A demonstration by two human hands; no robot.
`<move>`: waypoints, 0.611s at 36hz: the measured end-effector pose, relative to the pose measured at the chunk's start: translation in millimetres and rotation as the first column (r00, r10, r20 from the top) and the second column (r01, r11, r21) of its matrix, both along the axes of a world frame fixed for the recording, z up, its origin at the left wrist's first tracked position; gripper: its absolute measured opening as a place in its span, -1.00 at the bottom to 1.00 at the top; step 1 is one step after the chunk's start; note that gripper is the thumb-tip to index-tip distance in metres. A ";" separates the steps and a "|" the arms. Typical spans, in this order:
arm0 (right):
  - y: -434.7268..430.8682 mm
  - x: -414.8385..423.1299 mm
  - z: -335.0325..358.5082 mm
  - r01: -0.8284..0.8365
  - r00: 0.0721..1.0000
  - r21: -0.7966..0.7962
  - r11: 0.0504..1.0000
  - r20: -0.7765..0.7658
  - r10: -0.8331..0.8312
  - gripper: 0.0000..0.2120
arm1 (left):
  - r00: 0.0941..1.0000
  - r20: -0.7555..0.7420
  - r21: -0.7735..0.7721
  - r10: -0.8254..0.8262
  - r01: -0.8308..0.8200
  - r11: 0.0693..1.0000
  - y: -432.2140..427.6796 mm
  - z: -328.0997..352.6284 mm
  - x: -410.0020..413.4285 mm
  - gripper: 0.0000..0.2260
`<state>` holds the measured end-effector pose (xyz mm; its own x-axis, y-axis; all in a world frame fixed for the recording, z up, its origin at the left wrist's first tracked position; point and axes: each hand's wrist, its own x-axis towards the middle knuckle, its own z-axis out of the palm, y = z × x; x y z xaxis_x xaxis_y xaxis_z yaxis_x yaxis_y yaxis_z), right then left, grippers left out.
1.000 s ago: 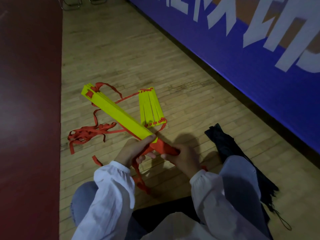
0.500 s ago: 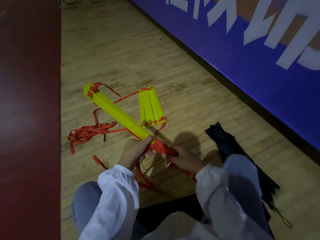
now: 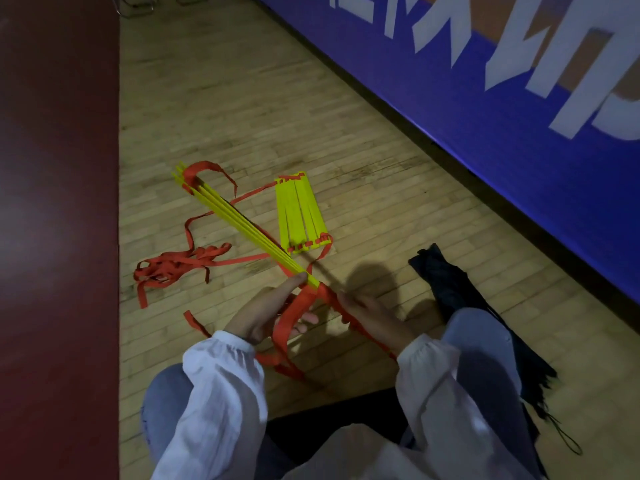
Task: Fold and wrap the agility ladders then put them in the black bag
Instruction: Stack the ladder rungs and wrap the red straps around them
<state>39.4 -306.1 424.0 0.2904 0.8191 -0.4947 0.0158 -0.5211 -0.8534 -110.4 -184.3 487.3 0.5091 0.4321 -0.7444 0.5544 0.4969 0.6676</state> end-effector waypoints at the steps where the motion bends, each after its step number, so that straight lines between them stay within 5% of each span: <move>1: -0.3 0.6 -1.3 0.006 1.000 0.005 1.000 0.009 -0.006 -0.46 | 1.000 0.001 0.002 -0.018 0.018 1.000 1.2 0.4 -0.3 -0.50; 9: 4.1 -2.1 -1.4 -0.017 0.996 0.058 0.998 0.089 0.012 -0.75 | 0.998 0.058 0.075 0.016 -0.020 0.997 0.8 -1.1 0.1 -0.58; 22: 2.9 -11.7 -3.6 -0.001 0.985 0.053 0.999 0.174 -0.009 -0.36 | 0.996 0.055 0.160 0.070 -0.078 0.984 -0.9 -4.8 2.4 -0.71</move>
